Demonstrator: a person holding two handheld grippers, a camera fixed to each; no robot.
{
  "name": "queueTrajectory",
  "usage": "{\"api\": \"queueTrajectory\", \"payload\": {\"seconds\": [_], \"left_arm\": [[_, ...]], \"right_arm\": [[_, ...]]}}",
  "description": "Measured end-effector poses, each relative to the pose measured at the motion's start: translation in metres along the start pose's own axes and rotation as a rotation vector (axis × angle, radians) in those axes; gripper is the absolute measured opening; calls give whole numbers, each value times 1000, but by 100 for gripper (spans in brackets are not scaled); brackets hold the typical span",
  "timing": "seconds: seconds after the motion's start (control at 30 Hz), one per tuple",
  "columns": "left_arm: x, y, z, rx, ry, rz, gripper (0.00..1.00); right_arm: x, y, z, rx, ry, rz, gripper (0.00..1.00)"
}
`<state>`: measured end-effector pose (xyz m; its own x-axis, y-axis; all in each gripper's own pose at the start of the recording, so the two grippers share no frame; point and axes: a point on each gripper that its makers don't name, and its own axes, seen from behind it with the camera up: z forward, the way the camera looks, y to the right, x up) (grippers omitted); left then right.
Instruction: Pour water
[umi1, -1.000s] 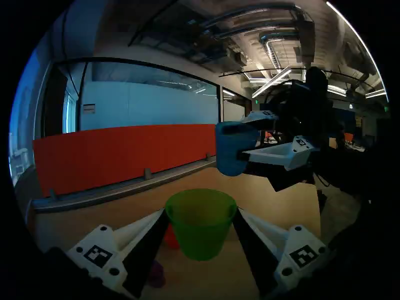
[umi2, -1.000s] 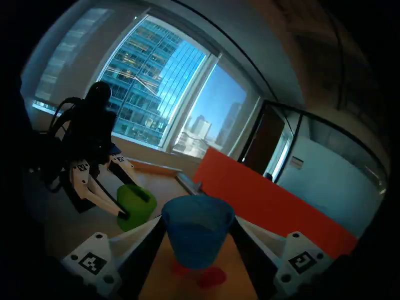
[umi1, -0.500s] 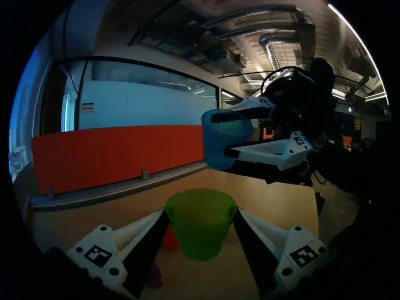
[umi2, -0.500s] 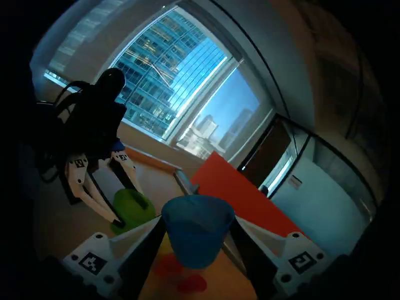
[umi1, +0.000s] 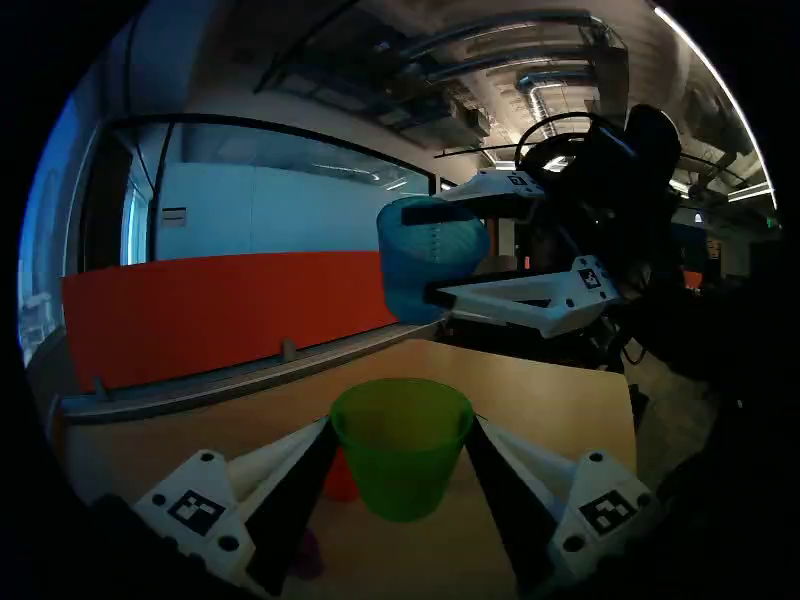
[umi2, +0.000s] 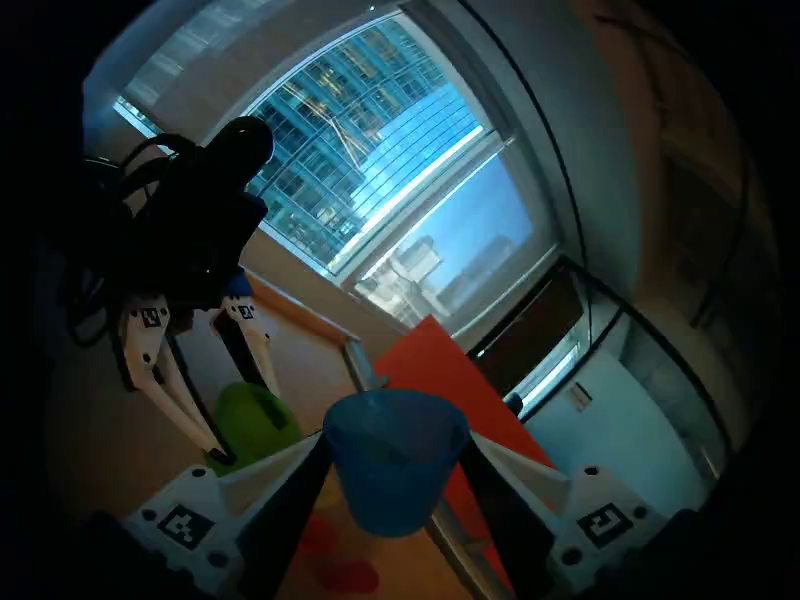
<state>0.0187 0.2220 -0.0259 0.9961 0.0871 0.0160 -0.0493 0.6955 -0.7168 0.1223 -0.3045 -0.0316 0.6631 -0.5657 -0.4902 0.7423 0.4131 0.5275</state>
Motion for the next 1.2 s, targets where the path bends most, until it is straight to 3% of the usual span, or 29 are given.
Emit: {"api": "queueTrajectory", "payload": {"seconds": [0.37, 1.2], "left_arm": [[0, 2, 2, -8, 2, 1, 87], [4, 10, 2, -26, 4, 8, 87]], "right_arm": [[8, 5, 8, -9, 4, -111, 90], [20, 21, 18, -41, -1, -278, 90]]}}
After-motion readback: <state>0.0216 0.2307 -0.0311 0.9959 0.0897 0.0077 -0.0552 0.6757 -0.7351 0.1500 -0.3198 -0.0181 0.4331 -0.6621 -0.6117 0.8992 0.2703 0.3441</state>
